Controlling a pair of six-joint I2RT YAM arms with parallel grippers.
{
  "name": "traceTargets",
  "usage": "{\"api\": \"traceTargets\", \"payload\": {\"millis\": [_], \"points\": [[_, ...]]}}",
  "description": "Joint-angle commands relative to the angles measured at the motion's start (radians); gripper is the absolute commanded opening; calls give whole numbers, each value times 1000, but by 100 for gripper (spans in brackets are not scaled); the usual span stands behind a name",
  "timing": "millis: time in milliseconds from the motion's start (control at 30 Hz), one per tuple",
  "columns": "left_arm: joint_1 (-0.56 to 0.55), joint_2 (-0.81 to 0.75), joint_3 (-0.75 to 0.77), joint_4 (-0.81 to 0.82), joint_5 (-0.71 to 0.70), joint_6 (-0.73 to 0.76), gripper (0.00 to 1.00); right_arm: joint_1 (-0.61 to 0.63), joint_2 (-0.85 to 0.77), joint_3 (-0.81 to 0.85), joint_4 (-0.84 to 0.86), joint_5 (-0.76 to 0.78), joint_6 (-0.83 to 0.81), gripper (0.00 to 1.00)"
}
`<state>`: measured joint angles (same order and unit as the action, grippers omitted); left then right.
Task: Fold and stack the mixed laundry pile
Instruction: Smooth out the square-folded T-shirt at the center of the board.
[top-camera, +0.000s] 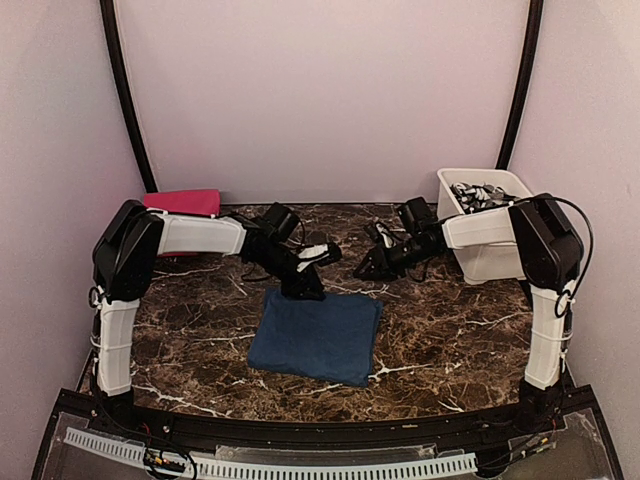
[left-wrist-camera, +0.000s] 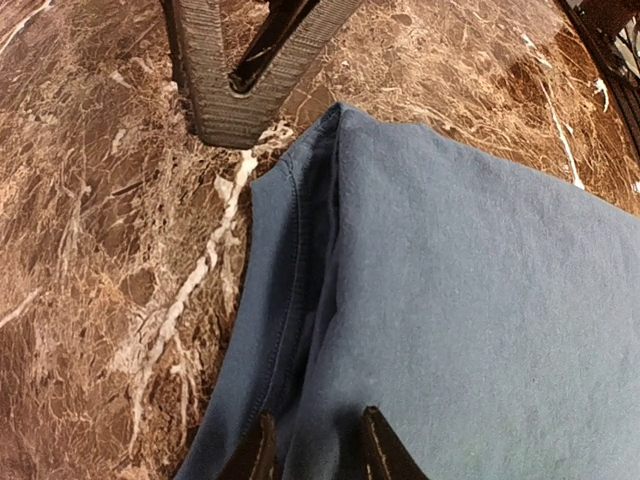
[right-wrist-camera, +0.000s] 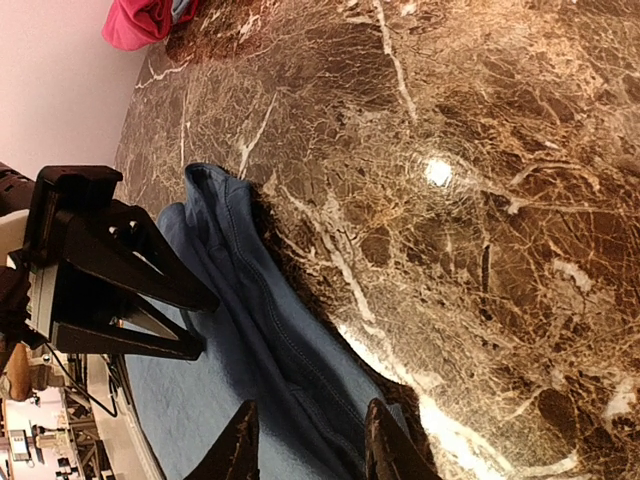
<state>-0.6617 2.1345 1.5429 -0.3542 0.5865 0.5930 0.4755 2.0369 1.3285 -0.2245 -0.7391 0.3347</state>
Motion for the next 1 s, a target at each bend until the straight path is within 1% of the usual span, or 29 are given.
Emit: {"api": "traceTargets", "payload": {"millis": [0,133,233,333,400,633,967], "points": [[-16,5,35,-71,19,57,27,-8,-1,3,36,-19,10,33],[-27,15,32,-85,34,70,22,-13,-7,-7,40,-20,10,34],[-31,25,36,-101,38,77,15,-18,-16,-16,42,-20,9,33],[-33,29,52,-112,42,78,4,-23,-28,-26,44,-20,10,33],[-35,28,72,-135,44,72,0,-24,-37,-33,43,-22,12,34],[-33,-26,86,-130,12,55,0,-32,-70,-52,43,-23,16,33],[10,-53,116,-89,44,22,0,-37,-106,-97,51,-20,26,34]]}}
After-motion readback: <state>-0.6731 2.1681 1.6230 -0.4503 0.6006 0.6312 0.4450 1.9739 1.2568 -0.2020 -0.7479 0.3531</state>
